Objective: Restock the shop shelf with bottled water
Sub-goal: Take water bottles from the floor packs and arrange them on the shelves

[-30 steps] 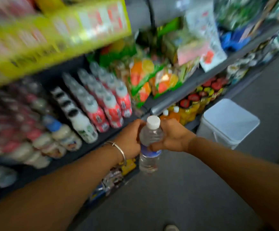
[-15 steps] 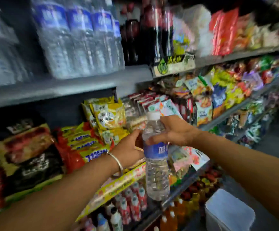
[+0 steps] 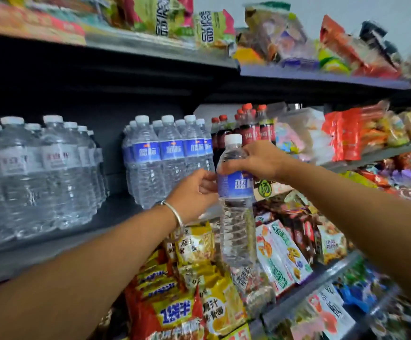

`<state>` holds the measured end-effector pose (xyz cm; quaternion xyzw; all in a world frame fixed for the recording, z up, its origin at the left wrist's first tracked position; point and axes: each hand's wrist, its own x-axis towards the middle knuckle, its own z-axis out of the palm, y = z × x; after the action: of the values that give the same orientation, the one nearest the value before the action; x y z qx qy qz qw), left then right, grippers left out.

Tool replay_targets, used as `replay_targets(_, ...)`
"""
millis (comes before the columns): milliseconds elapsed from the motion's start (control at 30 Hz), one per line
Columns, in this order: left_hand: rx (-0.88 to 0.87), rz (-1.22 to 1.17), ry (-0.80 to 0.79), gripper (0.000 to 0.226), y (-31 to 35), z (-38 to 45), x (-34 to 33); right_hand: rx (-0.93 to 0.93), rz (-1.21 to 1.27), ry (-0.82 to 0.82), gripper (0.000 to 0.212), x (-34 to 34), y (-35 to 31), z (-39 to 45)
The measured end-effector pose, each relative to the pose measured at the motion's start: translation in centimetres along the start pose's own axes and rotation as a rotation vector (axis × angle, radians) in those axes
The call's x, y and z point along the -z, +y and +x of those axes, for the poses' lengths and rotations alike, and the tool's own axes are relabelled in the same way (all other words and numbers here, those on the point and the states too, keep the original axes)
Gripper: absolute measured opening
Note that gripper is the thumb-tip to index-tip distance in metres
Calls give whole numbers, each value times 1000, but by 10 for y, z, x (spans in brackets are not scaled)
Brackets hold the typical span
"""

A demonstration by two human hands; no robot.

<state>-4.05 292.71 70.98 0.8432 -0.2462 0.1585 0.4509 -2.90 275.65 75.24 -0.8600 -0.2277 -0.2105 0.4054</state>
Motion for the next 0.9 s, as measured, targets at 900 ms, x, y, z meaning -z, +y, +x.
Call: replay_targets(900,126,258,329,20,-29,143,17,90,-159,-44,64,4,58,210)
